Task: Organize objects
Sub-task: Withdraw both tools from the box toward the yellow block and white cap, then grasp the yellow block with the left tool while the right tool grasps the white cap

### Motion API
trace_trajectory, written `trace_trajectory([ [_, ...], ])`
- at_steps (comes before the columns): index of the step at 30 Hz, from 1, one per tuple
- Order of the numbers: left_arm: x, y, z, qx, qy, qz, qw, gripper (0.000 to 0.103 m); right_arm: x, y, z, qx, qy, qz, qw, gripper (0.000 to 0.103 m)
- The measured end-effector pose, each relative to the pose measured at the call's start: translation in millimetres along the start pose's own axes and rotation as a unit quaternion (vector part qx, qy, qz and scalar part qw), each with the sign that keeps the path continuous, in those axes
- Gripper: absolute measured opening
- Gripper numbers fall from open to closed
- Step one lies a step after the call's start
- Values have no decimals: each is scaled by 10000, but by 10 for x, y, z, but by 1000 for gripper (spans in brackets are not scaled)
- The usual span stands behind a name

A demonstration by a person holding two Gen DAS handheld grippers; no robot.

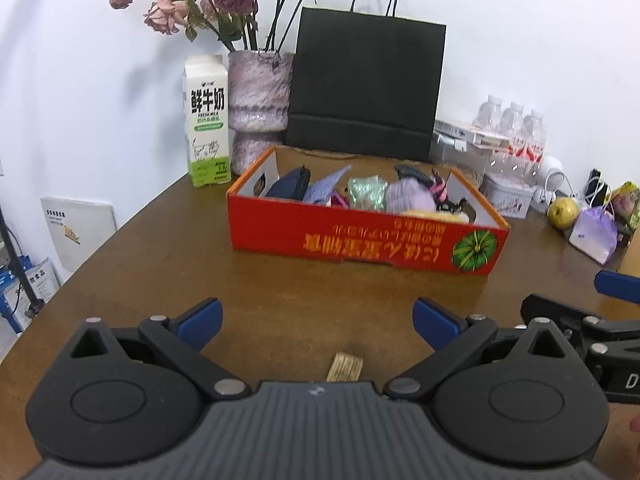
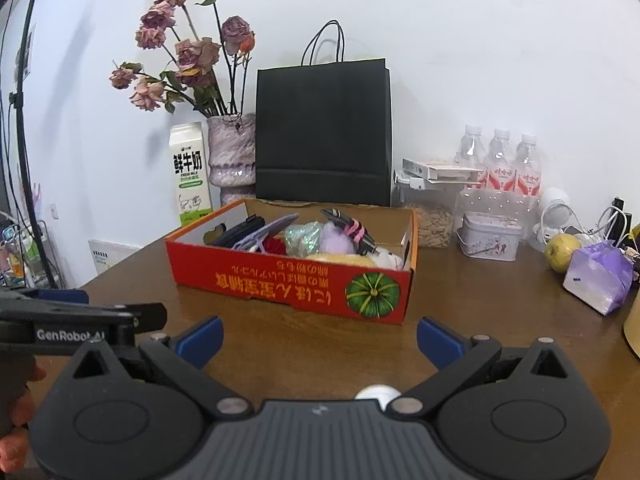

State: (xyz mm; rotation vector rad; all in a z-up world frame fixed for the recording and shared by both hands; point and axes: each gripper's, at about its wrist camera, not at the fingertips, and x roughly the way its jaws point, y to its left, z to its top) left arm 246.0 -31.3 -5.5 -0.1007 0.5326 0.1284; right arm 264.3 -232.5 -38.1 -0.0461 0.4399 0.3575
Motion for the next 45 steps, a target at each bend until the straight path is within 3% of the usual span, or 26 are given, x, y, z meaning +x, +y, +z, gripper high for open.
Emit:
trace_trajectory([
  [23, -402, -20, -501, 130, 395, -3, 9991, 103, -468, -12, -641, -264, 453, 21, 9986, 103],
  [31, -217, -57, -539, 205, 637, 59, 9977, 103, -436, -181, -730, -250, 596, -111, 9978, 103],
  [45, 299, -184, -344, 310, 830, 208, 9958, 103, -33, -341, -504, -258, 684, -159, 9972, 103],
])
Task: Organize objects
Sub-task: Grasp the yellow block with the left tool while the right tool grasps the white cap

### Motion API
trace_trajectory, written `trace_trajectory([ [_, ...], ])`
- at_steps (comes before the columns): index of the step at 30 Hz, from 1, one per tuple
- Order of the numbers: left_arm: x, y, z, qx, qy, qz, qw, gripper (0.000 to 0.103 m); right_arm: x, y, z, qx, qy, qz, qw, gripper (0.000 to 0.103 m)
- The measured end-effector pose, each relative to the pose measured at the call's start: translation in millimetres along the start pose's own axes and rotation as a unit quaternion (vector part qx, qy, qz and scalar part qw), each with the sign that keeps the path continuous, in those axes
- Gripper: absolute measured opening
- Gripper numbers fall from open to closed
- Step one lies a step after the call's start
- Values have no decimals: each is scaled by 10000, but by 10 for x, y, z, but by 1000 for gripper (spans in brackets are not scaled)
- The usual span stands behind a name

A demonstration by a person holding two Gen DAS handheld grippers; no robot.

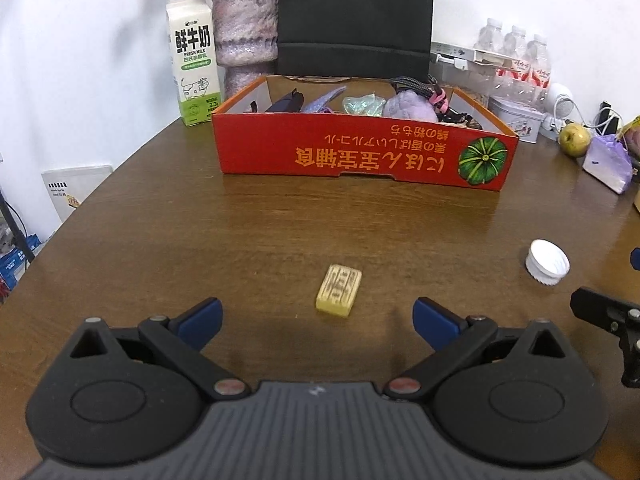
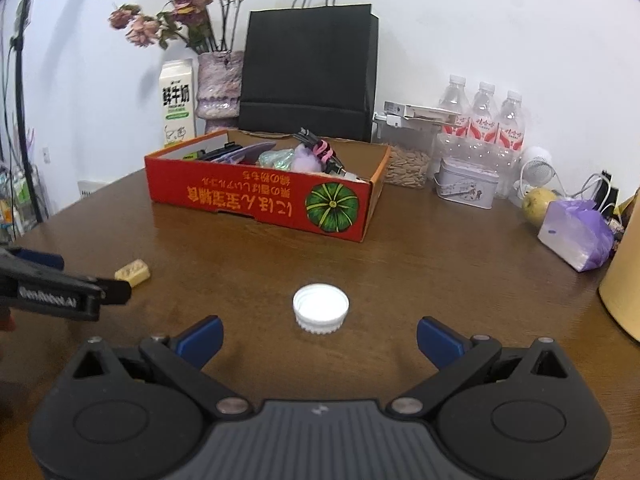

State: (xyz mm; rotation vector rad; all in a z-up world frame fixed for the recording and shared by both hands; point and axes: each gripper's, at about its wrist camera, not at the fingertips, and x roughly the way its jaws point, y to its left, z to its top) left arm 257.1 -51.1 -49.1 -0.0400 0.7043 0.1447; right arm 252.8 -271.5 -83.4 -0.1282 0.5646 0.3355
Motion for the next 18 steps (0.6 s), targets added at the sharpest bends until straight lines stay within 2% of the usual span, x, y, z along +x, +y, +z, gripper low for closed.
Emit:
trace_trajectory([
  [6, 200, -75, 76, 48, 21, 37, 10000, 102, 221, -127, 22, 370, 3, 36, 9993, 103],
  [9, 270, -103, 97, 19, 60, -106, 9999, 91, 260, -174, -17, 454, 12, -93, 9989, 103],
  [11, 303, -109, 103, -25, 102, -185, 9998, 81, 257, -179, -25, 481, -22, -70, 9988, 103],
  [12, 310, -113, 108, -28, 100, -211, 9997, 80, 259, -174, -30, 480, -35, -63, 9988, 103],
  [14, 307, -129, 116, 19, 82, -184, 9998, 68, 274, -153, -44, 441, -19, -62, 9990, 103],
  [16, 315, -133, 129, 29, 76, -272, 9996, 62, 300, -138, -57, 390, 26, -53, 9992, 103],
  [18, 322, -155, 143, 81, 61, -299, 9995, 46, 314, -114, -60, 350, 39, -49, 9994, 103],
])
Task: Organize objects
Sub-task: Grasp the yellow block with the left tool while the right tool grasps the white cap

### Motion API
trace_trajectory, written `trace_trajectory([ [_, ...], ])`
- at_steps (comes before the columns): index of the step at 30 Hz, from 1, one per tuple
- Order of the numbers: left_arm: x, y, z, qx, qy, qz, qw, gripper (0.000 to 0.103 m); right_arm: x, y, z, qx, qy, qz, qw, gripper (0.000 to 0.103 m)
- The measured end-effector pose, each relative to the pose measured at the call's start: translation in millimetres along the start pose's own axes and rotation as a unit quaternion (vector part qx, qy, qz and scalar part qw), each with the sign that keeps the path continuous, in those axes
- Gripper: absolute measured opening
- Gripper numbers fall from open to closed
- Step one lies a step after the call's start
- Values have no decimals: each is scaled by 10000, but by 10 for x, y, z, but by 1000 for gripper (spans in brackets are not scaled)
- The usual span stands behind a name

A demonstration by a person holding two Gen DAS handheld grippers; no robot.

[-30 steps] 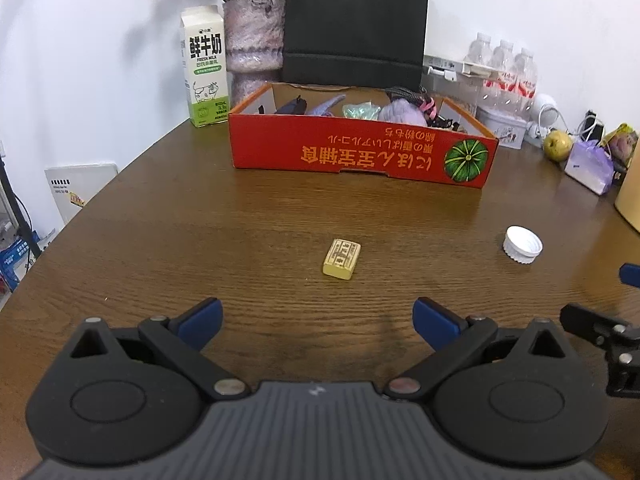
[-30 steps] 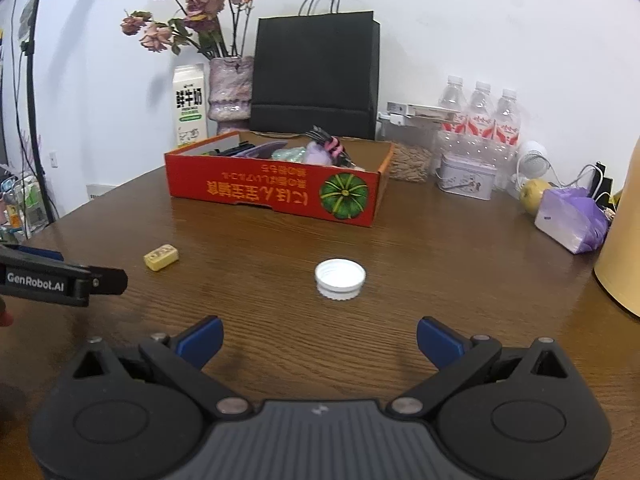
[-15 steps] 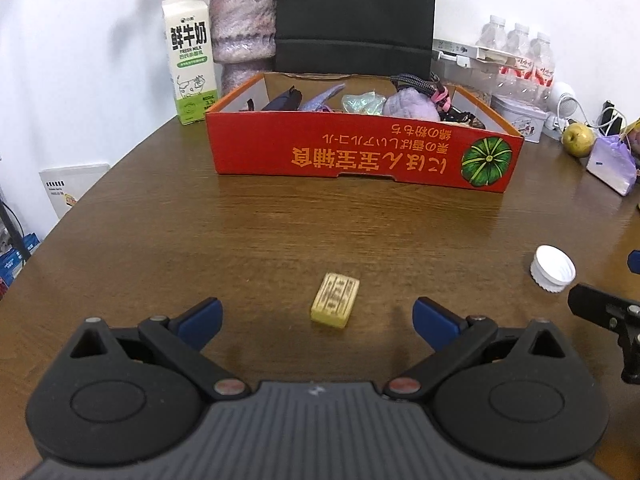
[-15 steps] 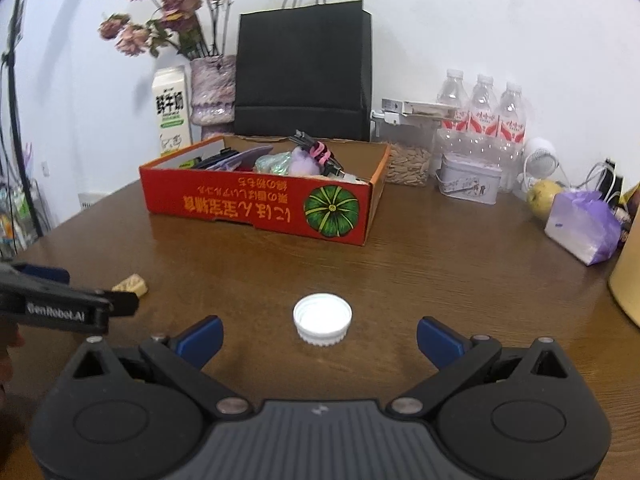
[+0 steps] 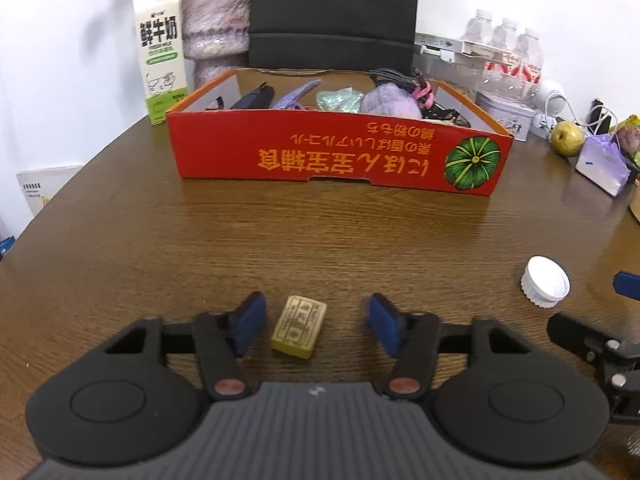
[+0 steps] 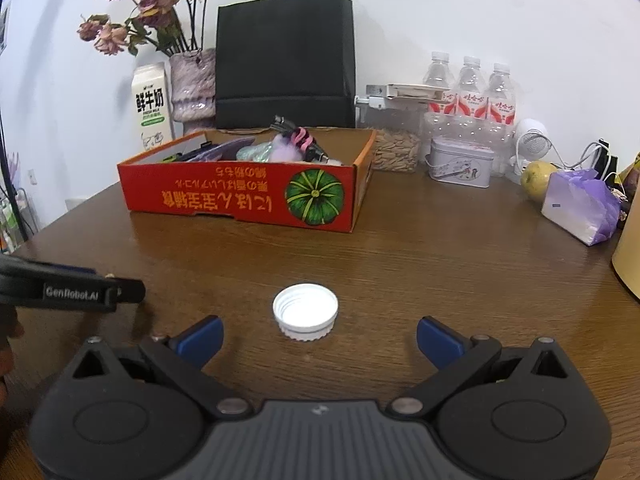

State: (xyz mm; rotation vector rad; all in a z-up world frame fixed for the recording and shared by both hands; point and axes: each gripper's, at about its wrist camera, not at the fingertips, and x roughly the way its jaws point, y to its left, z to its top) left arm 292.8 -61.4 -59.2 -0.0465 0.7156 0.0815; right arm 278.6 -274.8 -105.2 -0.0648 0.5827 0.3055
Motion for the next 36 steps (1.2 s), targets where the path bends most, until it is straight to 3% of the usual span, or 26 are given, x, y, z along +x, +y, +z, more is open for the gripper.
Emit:
trace_trajectory([
  [1, 2, -11, 9, 44, -12, 25, 10000, 28, 3, 6, -1, -14, -5, 4, 10000, 103],
  [2, 3, -17, 18, 85, -21, 9, 10000, 24, 3, 13, -5, -24, -9, 5, 10000, 103],
  [12, -79, 69, 32, 9, -75, -226, 9997, 23, 10, 32, -9, -18, -11, -158, 9999, 103],
  [23, -114, 300, 83, -165, -166, -191, 9995, 23, 295, 85, 50, 71, 555, -153, 9983, 103],
  [29, -101, 416, 81, -221, -143, -177, 9995, 23, 398, 107, 104, 128, 521, -251, 9982, 93],
  [36, -94, 486, 85, -273, -129, -166, 9994, 23, 415, 195, 143, 79, 418, -236, 9988, 73],
])
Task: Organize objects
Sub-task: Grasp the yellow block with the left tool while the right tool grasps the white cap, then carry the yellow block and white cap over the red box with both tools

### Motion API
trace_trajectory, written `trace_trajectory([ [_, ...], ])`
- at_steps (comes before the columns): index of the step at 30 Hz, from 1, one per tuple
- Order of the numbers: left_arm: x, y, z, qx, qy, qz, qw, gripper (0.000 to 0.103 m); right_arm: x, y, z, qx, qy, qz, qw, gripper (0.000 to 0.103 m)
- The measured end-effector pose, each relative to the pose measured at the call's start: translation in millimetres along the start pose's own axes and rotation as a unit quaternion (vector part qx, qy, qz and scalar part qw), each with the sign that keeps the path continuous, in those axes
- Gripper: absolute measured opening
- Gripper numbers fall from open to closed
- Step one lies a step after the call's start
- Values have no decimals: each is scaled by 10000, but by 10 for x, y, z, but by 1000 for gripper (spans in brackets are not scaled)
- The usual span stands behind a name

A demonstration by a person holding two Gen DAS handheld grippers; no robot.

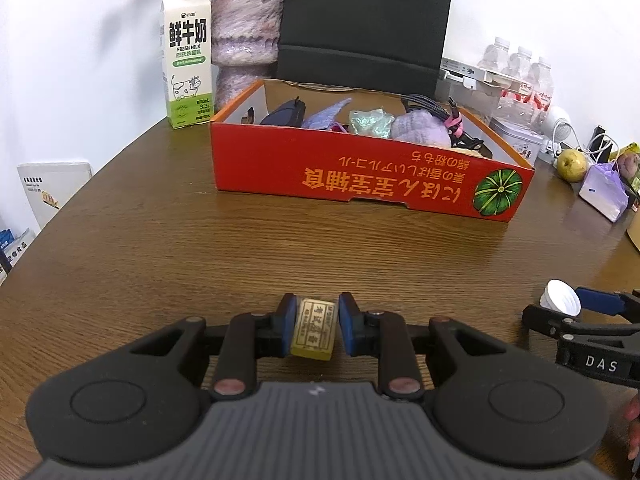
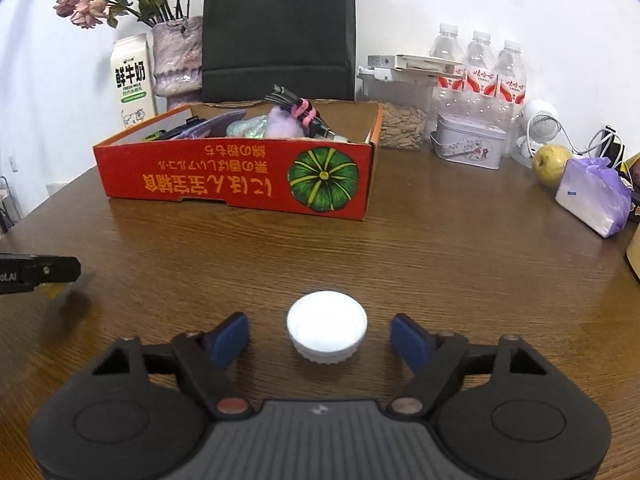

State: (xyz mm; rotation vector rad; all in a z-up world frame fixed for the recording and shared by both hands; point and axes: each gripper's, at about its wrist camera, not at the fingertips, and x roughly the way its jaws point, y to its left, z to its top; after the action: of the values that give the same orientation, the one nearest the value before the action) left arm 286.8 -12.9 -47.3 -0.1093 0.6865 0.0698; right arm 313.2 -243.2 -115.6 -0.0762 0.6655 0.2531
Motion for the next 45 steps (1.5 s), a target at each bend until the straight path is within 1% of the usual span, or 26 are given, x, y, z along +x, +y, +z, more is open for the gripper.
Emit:
trace_trajectory([
  [2, -1, -6, 1, 8, -7, -1, 10000, 23, -8, 14, 2, 20, -25, -34, 10000, 69],
  [4, -5, -14, -1, 14, -16, 6, 10000, 23, -17, 22, 2, 47, -49, -54, 10000, 59],
  [5, -7, -11, -2, 15, -19, 5, 10000, 23, -20, 25, 3, 49, -62, -54, 10000, 56],
  [7, -9, -11, -2, 13, -29, 8, 10000, 23, -33, 38, 1, 58, -89, -84, 9999, 43],
  [8, -10, -11, -4, 13, -31, 9, 10000, 23, -40, 50, -2, 57, -101, -91, 9999, 39],
  [12, -12, -9, -6, 17, -35, 1, 10000, 23, -70, 143, -19, -62, -124, -48, 9999, 39],
  [16, -37, -19, -15, 28, -65, -12, 10000, 23, -132, 267, -34, -216, -244, 0, 9995, 39],
  [21, -91, -23, -21, 40, -153, -9, 9999, 23, -218, 445, -66, -429, -404, 106, 9982, 39],
  [25, -166, -14, -25, 39, -243, -2, 9997, 23, -271, 566, -50, -452, -478, 232, 9976, 39],
  [30, -276, 0, 27, 5, -423, 13, 9991, 24, -341, 679, 21, -433, -629, 375, 9964, 39],
  [38, -319, 26, 145, 30, -496, 74, 9987, 23, -406, 782, 172, -451, -787, 460, 9948, 39],
  [45, -323, 62, 313, 30, -584, 110, 9982, 23, -421, 844, 369, -494, -943, 491, 9931, 39],
])
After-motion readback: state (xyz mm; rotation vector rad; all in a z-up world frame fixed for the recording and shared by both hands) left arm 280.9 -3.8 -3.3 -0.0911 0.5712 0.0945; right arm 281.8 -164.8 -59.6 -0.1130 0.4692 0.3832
